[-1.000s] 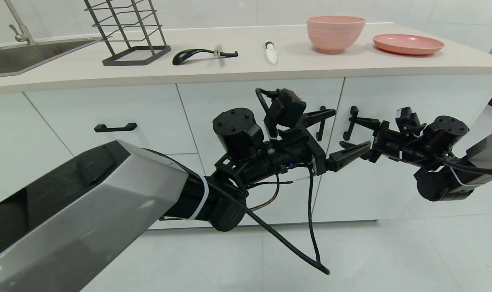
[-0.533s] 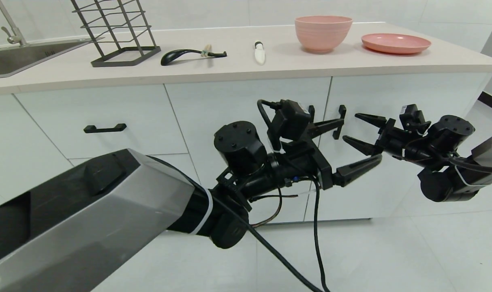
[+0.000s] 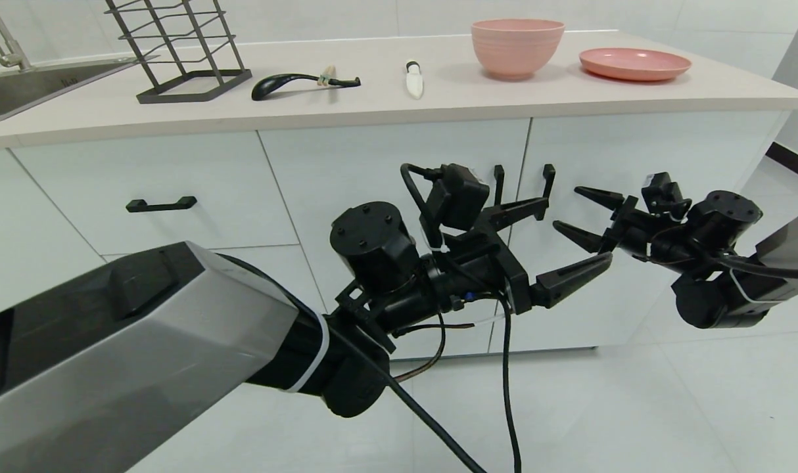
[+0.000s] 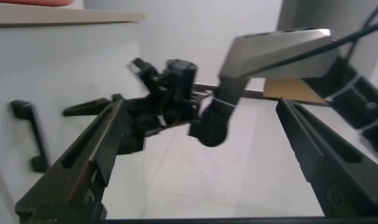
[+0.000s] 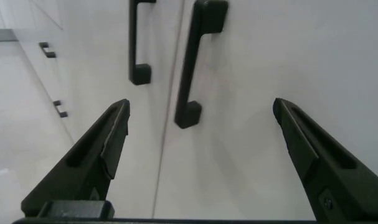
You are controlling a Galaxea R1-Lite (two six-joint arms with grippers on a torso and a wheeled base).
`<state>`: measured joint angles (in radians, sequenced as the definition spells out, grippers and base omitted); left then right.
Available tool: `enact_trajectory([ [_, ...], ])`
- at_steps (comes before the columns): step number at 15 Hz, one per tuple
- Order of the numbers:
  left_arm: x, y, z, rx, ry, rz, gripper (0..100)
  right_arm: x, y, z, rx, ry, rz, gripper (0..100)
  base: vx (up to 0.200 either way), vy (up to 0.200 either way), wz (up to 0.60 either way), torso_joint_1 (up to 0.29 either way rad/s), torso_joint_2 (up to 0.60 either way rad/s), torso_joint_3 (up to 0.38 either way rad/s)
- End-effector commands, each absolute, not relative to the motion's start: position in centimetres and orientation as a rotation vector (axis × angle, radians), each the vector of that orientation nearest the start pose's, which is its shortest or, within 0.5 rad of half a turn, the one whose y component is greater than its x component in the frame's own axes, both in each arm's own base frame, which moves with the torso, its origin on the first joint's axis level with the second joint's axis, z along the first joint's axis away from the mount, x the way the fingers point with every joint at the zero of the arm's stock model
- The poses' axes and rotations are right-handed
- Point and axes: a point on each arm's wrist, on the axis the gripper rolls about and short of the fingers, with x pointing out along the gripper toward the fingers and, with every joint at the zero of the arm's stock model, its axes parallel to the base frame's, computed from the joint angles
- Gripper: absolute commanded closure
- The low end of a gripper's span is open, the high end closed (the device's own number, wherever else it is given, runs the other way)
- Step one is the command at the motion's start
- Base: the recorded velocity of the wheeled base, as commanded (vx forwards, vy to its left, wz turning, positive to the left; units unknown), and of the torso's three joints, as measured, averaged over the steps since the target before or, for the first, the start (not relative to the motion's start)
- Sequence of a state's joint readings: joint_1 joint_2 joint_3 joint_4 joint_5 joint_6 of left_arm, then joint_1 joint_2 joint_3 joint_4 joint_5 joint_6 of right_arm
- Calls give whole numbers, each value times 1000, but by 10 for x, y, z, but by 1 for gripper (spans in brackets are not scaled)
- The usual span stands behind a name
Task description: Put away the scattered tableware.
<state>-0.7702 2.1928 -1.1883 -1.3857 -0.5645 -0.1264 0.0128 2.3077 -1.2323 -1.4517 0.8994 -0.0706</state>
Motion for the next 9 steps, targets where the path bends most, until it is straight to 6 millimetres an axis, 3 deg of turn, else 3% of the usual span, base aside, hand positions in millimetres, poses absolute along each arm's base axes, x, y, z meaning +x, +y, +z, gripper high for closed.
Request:
enact_trajectory([
  [1,308,-290,178,-133,-324,-1298,0,438,37,137,-232,-390,941,0,0,0,0,0,0,0],
  [4,327,-274,181,-64,-329,-1230,0,437,54,139,-228,-405,978,0,0,0,0,0,0,0],
  [9,330,-274,182,-54,-334,-1224,0,440,54,148,-242,-442,965,0,0,0,0,0,0,0],
])
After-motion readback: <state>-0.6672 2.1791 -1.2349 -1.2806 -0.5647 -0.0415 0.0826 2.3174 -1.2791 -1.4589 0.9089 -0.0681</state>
